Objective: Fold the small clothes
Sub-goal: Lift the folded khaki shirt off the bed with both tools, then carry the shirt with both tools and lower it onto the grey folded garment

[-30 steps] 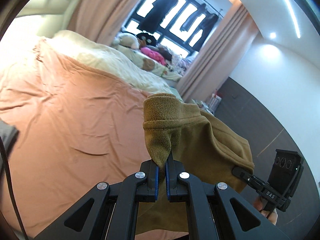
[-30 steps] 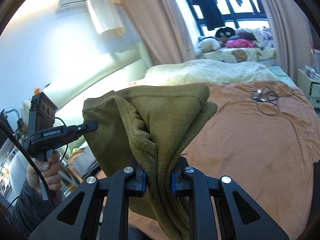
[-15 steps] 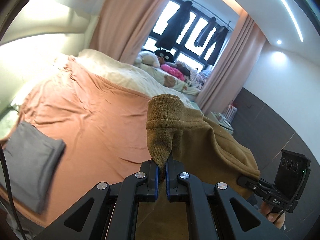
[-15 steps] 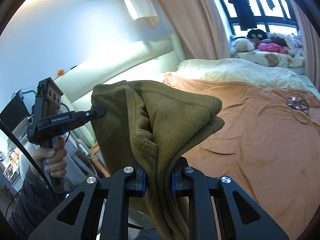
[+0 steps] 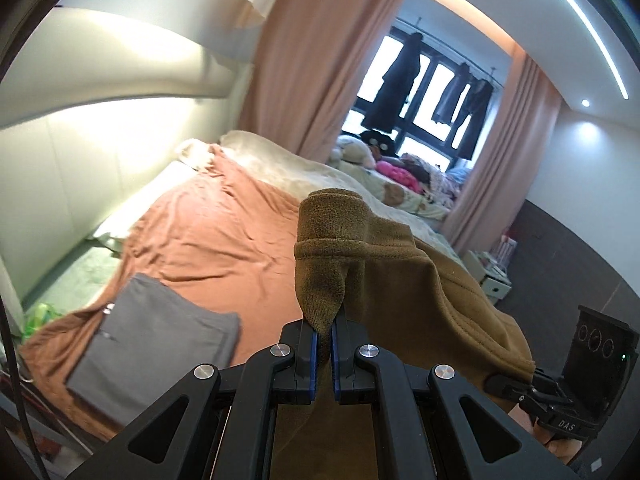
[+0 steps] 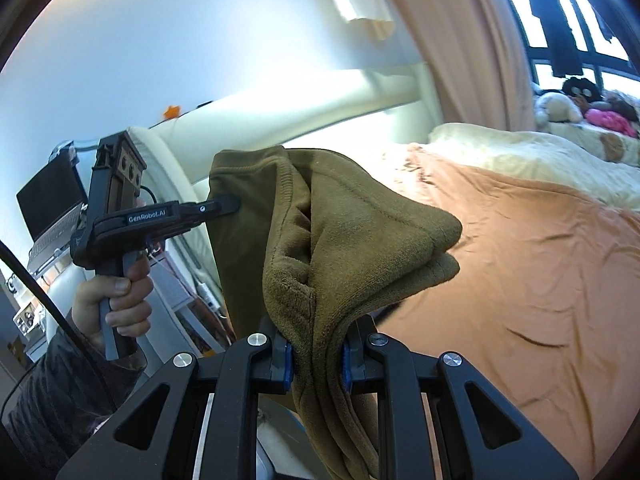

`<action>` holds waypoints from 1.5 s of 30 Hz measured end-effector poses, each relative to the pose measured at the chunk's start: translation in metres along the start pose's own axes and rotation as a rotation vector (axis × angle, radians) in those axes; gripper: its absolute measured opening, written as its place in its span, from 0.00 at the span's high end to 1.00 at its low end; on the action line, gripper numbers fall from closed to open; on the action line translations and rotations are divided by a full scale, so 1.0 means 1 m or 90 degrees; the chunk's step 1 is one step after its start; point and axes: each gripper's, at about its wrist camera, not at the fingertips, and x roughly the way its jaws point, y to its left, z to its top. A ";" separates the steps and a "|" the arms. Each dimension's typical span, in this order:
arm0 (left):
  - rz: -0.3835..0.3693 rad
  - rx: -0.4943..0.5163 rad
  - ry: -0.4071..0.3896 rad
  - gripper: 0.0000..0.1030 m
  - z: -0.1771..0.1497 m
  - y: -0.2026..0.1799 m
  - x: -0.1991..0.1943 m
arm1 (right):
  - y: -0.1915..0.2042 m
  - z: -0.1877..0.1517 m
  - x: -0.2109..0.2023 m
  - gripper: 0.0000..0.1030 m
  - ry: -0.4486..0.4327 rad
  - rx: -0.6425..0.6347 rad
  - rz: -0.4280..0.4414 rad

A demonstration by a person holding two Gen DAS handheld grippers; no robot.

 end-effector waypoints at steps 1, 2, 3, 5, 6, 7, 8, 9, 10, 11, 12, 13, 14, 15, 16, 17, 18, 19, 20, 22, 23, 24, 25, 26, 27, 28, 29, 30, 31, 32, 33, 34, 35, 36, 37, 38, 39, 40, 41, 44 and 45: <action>0.010 -0.002 -0.004 0.95 0.002 0.009 -0.005 | 0.003 0.001 0.008 0.87 0.003 -0.008 0.009; 0.023 -0.005 -0.008 0.95 0.004 0.020 -0.010 | 0.003 0.002 0.016 0.87 0.006 -0.012 0.016; 0.032 -0.008 -0.011 0.95 0.005 0.030 -0.015 | 0.006 0.002 0.025 0.87 0.010 -0.014 0.025; 0.058 -0.016 -0.019 0.95 0.009 0.051 -0.026 | 0.009 0.003 0.040 0.87 0.020 -0.020 0.035; 0.068 -0.017 -0.020 0.95 0.009 0.059 -0.030 | 0.010 0.004 0.048 0.87 0.025 -0.024 0.040; 0.083 -0.019 -0.024 0.95 0.011 0.069 -0.036 | 0.011 0.005 0.052 0.87 0.028 -0.026 0.045; 0.089 -0.023 -0.026 0.95 0.013 0.077 -0.039 | 0.013 0.005 0.057 0.87 0.031 -0.029 0.050; 0.096 -0.026 -0.029 0.95 0.014 0.086 -0.042 | 0.015 0.004 0.061 0.87 0.033 -0.032 0.054; 0.107 -0.029 -0.032 0.95 0.015 0.095 -0.047 | 0.016 0.004 0.067 0.87 0.037 -0.035 0.058; 0.112 -0.032 -0.033 0.95 0.016 0.102 -0.048 | 0.017 0.002 0.071 0.87 0.040 -0.036 0.062; 0.120 -0.032 -0.032 0.95 0.017 0.109 -0.049 | 0.017 0.001 0.075 0.87 0.043 -0.038 0.063; 0.136 -0.028 -0.030 0.95 0.018 0.115 -0.049 | 0.016 -0.003 0.078 0.87 0.045 -0.039 0.064; 0.144 -0.030 -0.027 0.95 0.018 0.122 -0.048 | 0.013 -0.003 0.082 0.87 0.050 -0.037 0.065; 0.146 -0.037 -0.026 0.95 0.018 0.127 -0.045 | 0.011 -0.005 0.081 0.87 0.052 -0.037 0.064; 0.150 -0.044 -0.026 0.95 0.018 0.134 -0.045 | 0.009 -0.006 0.084 0.87 0.056 -0.037 0.062; 0.157 -0.050 -0.025 0.95 0.017 0.140 -0.043 | 0.006 -0.006 0.088 0.87 0.060 -0.038 0.062; 0.159 -0.053 -0.025 0.95 0.015 0.146 -0.042 | 0.003 -0.006 0.091 0.87 0.063 -0.038 0.064; 0.161 -0.056 -0.024 0.95 0.014 0.151 -0.041 | -0.002 -0.006 0.094 0.87 0.066 -0.040 0.065; 0.165 -0.056 -0.023 0.95 0.013 0.154 -0.037 | -0.007 -0.006 0.097 0.87 0.069 -0.040 0.065; 0.173 -0.053 -0.019 0.95 0.013 0.160 -0.029 | -0.021 -0.005 0.102 0.87 0.076 -0.037 0.067; 0.178 -0.051 -0.017 0.95 0.014 0.163 -0.023 | -0.030 -0.004 0.105 0.87 0.079 -0.034 0.072; 0.180 -0.051 -0.016 0.95 0.015 0.167 -0.019 | -0.040 -0.002 0.108 0.87 0.081 -0.031 0.077; 0.182 -0.054 -0.014 0.95 0.016 0.172 -0.013 | -0.047 -0.002 0.111 0.87 0.083 -0.032 0.078; 0.183 -0.056 -0.011 0.95 0.018 0.178 -0.003 | -0.059 -0.001 0.115 0.87 0.084 -0.036 0.077; 0.186 -0.055 -0.007 0.95 0.018 0.182 0.003 | -0.066 0.000 0.120 0.87 0.087 -0.036 0.076; 0.191 -0.056 -0.001 0.95 0.018 0.188 0.013 | -0.081 0.000 0.125 0.87 0.090 -0.030 0.075; 0.195 -0.059 0.006 0.95 0.018 0.195 0.025 | -0.094 0.001 0.130 0.87 0.094 -0.022 0.074; 0.198 -0.063 0.012 0.95 0.017 0.202 0.036 | -0.113 0.001 0.136 0.87 0.096 -0.015 0.074; 0.202 -0.066 0.016 0.95 0.016 0.208 0.046 | -0.126 0.000 0.139 0.87 0.095 -0.012 0.073; 0.204 -0.073 0.018 0.95 0.016 0.216 0.057 | -0.141 0.001 0.141 0.87 0.093 -0.007 0.070; 0.203 -0.078 0.019 0.95 0.016 0.222 0.067 | -0.158 0.002 0.145 0.86 0.093 0.002 0.067; 0.204 -0.080 0.020 0.95 0.016 0.227 0.076 | -0.178 0.004 0.149 0.86 0.095 0.013 0.067; 0.207 -0.083 0.023 0.95 0.016 0.235 0.089 | -0.194 0.005 0.152 0.86 0.095 0.022 0.065; 0.209 -0.084 0.029 0.95 0.016 0.239 0.099 | -0.211 0.007 0.155 0.86 0.097 0.030 0.064; 0.210 -0.085 0.035 0.95 0.016 0.244 0.109 | -0.230 0.008 0.159 0.86 0.100 0.039 0.064; 0.211 -0.085 0.044 0.95 0.015 0.250 0.124 | -0.245 0.010 0.164 0.86 0.103 0.048 0.068; 0.213 -0.082 0.052 0.95 0.015 0.252 0.134 | -0.263 0.010 0.167 0.86 0.107 0.058 0.070; 0.216 -0.075 0.064 0.95 0.013 0.257 0.150 | -0.280 0.009 0.170 0.86 0.111 0.065 0.070; 0.217 -0.071 0.073 0.95 0.011 0.259 0.162 | -0.298 0.008 0.175 0.86 0.118 0.073 0.068; 0.215 -0.061 0.101 0.95 0.003 0.266 0.201 | -0.338 0.004 0.187 0.86 0.135 0.085 0.062; 0.218 -0.057 0.106 0.95 0.001 0.266 0.210 | -0.349 -0.001 0.193 0.86 0.140 0.088 0.060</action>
